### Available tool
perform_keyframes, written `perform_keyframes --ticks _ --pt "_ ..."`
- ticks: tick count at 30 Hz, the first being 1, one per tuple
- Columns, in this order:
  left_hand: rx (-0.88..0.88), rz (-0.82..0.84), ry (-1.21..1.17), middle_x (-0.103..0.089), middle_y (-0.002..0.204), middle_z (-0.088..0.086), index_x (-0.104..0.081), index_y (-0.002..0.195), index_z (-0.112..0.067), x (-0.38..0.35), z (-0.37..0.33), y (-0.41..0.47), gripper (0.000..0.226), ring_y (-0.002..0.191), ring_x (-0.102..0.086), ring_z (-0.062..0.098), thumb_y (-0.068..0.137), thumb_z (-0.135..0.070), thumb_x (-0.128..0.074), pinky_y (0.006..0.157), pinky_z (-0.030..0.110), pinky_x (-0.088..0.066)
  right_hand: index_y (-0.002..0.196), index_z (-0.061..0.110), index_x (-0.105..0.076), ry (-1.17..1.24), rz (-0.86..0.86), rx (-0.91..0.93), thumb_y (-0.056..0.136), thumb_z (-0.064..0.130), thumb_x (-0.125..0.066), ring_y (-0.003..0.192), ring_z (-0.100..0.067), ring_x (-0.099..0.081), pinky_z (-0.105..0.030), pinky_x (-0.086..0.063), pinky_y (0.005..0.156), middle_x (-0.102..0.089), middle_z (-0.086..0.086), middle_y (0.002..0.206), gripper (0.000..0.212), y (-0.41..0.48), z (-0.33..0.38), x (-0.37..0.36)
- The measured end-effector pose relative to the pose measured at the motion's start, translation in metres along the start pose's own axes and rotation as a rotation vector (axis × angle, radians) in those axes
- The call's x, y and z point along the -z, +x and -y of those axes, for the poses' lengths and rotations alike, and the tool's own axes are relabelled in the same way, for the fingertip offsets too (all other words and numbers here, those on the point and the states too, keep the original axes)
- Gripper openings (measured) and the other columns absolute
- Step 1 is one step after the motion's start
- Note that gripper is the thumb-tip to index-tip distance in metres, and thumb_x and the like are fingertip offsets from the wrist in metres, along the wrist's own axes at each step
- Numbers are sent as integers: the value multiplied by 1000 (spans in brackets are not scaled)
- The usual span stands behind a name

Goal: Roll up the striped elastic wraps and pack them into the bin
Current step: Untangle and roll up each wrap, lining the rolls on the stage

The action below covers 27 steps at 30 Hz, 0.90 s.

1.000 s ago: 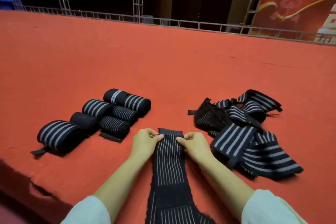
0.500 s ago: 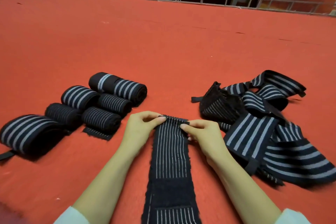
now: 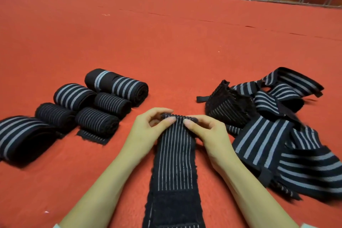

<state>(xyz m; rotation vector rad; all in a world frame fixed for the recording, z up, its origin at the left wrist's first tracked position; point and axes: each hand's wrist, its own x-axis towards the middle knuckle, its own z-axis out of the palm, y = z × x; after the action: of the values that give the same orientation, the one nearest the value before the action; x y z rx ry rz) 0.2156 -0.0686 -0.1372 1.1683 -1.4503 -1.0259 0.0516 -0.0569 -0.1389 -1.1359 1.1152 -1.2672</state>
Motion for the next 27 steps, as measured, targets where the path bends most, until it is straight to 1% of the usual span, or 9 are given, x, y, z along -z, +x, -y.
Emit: perform_keyframes --ticks 4,7,11,13,16,18,21,24,27 --pt "-37 -12 58 -70 78 -5 -70 85 -16 -1 0 -1 6 72 -63 1 81 -14 -74 62 10 -44 87 14 -75 -19 5 18 83 9 -70 81 -15 -69 -26 -55 68 -73 -1 84 8 0 0 0" --pt "-23 -50 54 -67 65 -10 -69 75 -18 0 1 -2 8 59 -59 -1 79 -16 -75 55 11 -41 87 14 -71 -70 26 79 86 10 -68 80 -10 -65 -23 -51 71 -70 4 81 6 0 -2 -3" --pt "-25 -34 43 -70 71 -6 -72 81 -15 -2 -3 -5 4 66 -63 2 83 -18 -72 61 16 -46 87 15 -72 -162 9 214 86 5 -66 84 -8 -65 -21 -49 78 -72 3 85 11 1 -1 -1" --pt "-29 -8 21 -73 77 -5 -74 84 -17 0 -5 -4 5 71 -65 2 86 -16 -69 64 17 -49 88 13 -72 -158 -1 223 86 4 -67 84 -8 -66 -20 -49 78 -72 2 85 10 2 -2 -1" --pt "-77 -35 19 -75 81 -9 -75 84 -18 3 -6 -3 11 78 -66 -1 85 -9 -68 75 13 -48 92 11 -69 -54 17 108 87 8 -66 73 -6 -66 -15 -49 64 -71 3 77 7 1 -2 -4" --pt "-82 -77 -17 -75 81 -8 -75 85 -13 3 -7 -3 10 78 -66 -1 84 -6 -69 77 11 -47 99 7 -67 65 44 -12 88 13 -65 68 -11 -67 -19 -51 58 -72 -2 76 13 0 -1 -6" --pt "-74 -68 -47 -75 90 -1 -76 93 -8 2 -7 -3 12 84 -67 4 84 -6 -68 80 15 -49 98 8 -69 88 38 -11 88 16 -64 74 -17 -68 -25 -55 64 -73 -6 83 14 1 1 -5" --pt "-28 -5 -115 -75 96 4 -75 99 -8 1 -6 -3 17 93 -68 13 85 -15 -67 86 24 -52 96 10 -70 88 23 22 86 22 -64 81 -17 -67 -28 -54 70 -72 -5 88 16 1 1 -4" --pt "-8 18 -156 -75 91 6 -75 94 -6 1 -8 -4 17 86 -68 12 84 -18 -67 80 22 -52 94 12 -72 95 32 21 79 34 -65 82 -15 -67 -28 -53 70 -72 -4 89 28 0 4 -4"
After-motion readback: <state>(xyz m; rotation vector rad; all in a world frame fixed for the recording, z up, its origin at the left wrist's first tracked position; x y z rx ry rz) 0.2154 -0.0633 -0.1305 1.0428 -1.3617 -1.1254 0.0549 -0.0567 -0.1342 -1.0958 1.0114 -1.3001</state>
